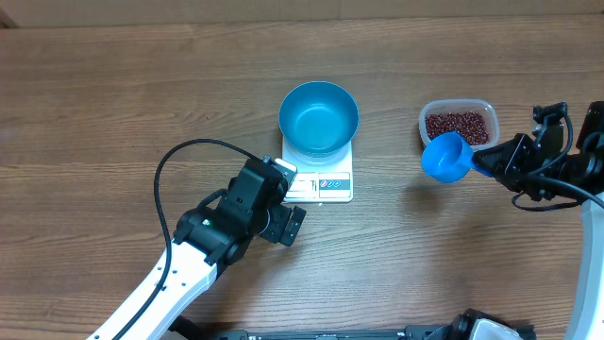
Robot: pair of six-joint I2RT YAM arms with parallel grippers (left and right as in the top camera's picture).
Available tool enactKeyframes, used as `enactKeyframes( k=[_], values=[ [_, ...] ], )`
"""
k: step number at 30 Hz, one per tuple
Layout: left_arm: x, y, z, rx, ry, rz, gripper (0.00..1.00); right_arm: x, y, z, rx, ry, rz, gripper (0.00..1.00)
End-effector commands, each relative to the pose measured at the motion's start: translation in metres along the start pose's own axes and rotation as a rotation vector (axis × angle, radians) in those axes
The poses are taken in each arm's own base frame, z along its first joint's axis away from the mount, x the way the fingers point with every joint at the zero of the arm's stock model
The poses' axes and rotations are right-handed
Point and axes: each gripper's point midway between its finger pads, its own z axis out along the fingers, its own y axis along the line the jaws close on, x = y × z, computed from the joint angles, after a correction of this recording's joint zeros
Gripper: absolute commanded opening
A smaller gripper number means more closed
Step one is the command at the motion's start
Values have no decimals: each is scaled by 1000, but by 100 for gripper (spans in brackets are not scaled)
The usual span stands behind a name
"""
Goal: Scoop item into bowl and weigh 150g on scale
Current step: 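Lower the blue scoop with the right gripper into the bean tub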
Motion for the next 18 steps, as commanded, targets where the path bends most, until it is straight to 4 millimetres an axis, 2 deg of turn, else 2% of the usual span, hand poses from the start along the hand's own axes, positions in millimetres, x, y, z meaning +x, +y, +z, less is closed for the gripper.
enactKeyframes(
  k=[1,9,12,15,18],
  values=[
    [-10,0,-4,7,-22,6,100,-7,8,-9,-13,-42,-40,4],
    [-10,0,-4,7,-22,6,100,-12,9,-10,-9,-62,-64,4],
    [-10,0,-4,7,-22,6,99,-15,2,-13,69,-71,-65,4],
    [-10,0,-4,7,-22,6,100,-26,-5,-24,154,-83,-61,4],
    [-10,0,-4,7,-22,6,100,-44,-4,-30,188,-102,-68,4]
  ],
)
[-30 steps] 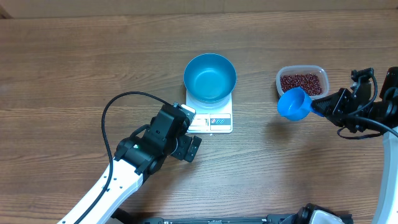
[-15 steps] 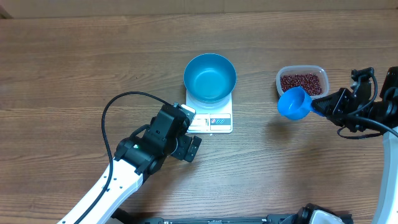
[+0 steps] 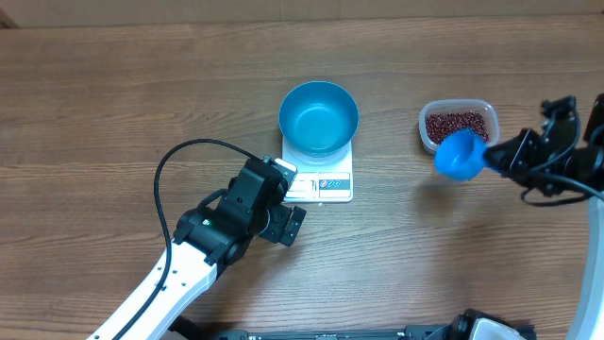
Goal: Scoop item into bowl and weigh 150g on scale
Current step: 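Lower the blue scoop with the right gripper into the bean tub, then scoop red beans from the tub with the right gripper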
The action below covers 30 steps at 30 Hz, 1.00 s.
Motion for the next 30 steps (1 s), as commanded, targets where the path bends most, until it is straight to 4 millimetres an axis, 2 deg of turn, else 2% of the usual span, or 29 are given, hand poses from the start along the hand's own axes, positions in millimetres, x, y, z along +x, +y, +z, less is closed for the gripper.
enactKeyframes(
  k=[1,6,10,13,19,27,30],
  values=[
    [-10,0,-4,7,-23,6,100,-32,-2,-10,69,-62,-31,4],
    [-10,0,-4,7,-23,6,100,-82,-7,-5,113,-115,-28,4],
    [-10,0,-4,7,-23,6,100,-107,-12,-3,145,-186,-63,4],
    [-10,0,-4,7,-23,6,100,-130,-15,-9,186,-278,-111,4],
    [-10,0,-4,7,-23,6,100,-140,-17,-13,221,-317,-180,4],
    [-10,0,-4,7,-23,6,100,-137,-9,-5,273,-299,-270,4],
    [-10,0,-4,7,-23,6,100,-131,0,3,292,-276,-325,4]
  ],
)
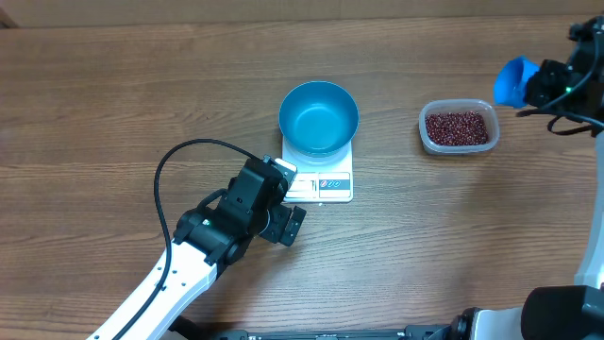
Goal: Scoop item into bowl and weigh 150g on scale
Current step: 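Scoop red beans from the tub with the right gripper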
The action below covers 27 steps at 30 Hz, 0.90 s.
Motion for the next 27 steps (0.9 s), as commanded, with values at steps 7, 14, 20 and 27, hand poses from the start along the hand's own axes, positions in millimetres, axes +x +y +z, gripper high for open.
enactKeyframes(
  k=[7,14,20,27],
  values=[
    [-9,0,-4,7,-21,6,100,8,16,17,78,62,-134,4],
    [-9,0,-4,7,-21,6,99,33,2,57,127,207,-130,4],
    [-9,0,-4,7,-21,6,100,44,-3,80,130,271,-146,4],
    [-9,0,-4,7,-21,6,100,48,-2,84,116,291,-142,4]
  ],
)
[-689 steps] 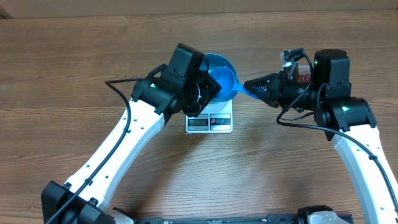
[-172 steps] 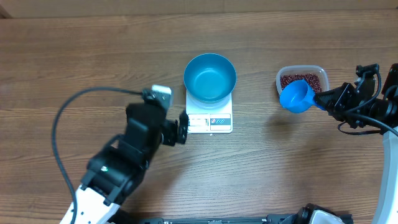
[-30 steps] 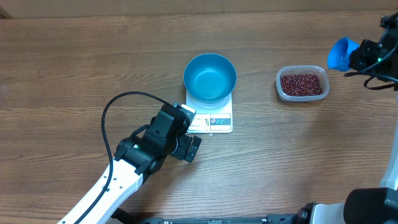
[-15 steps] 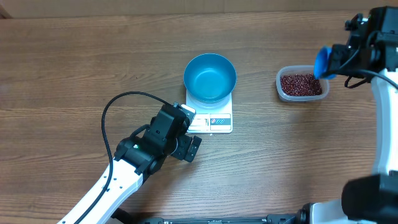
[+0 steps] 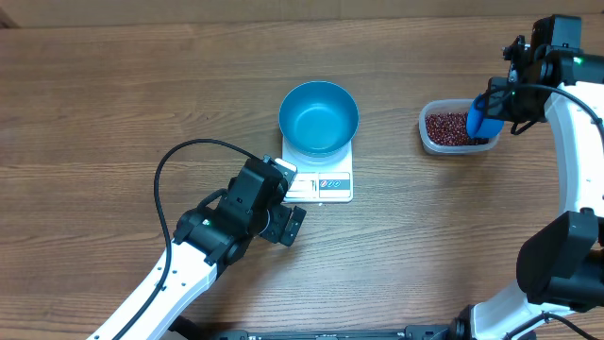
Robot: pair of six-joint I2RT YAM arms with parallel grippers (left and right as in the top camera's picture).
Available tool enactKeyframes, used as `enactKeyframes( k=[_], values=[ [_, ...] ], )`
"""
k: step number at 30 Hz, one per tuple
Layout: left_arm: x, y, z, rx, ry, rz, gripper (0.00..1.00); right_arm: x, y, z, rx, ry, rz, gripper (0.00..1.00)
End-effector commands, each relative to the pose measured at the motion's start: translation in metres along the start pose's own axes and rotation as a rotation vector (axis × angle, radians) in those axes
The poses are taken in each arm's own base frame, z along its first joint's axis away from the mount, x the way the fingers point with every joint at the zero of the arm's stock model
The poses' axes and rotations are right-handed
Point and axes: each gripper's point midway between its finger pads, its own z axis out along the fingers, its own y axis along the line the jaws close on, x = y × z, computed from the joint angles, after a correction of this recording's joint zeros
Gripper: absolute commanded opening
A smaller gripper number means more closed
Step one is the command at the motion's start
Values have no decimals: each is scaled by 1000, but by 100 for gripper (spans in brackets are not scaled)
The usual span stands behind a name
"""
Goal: Scoop item into bowl and weigh 150g on scale
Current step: 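Scoop red beans from the tub with the right gripper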
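Note:
An empty blue bowl (image 5: 318, 115) stands on a white scale (image 5: 326, 181) at mid table. To its right is a clear tub of red beans (image 5: 453, 127). My right gripper (image 5: 500, 102) is shut on the handle of a blue scoop (image 5: 482, 116). The scoop is tipped steeply, mouth down, at the tub's right end. My left gripper (image 5: 288, 224) hangs low by the scale's front left corner with nothing visibly in it. Its jaws are too dark to read.
The left arm's black cable (image 5: 179, 179) loops over the table left of the scale. The right arm (image 5: 576, 142) runs down the right edge of the view. Bare wooden table (image 5: 113, 94) lies all around.
The right gripper, then holding the scoop high beyond the tub's far right corner, now has it at the tub's right end, tipped down at the beans. The left arm is unchanged.
The scoop was first held level in front of the tub, left of its near corner. It then sat over the tub's near right edge, then far right beyond the tub. Now it points down at the beans. Bowl, scale and left arm stayed put.

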Motion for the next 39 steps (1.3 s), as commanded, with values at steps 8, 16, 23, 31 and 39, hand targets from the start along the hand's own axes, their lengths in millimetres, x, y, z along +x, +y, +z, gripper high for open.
enactKeyframes(
  k=[8,16,23,31,39],
  values=[
    [-9,0,-4,7,-21,6,99,1,19,5,-10,25,-52,4],
    [-9,0,-4,7,-21,6,100,17,32,20,-13,114,-35,4],
    [-9,0,-4,7,-21,6,99,21,62,18,-197,136,-15,4],
    [-9,0,-4,7,-21,6,100,35,67,24,-224,208,-1,4],
    [-9,0,-4,7,-21,6,100,39,75,30,-293,248,41,4]
  ],
)
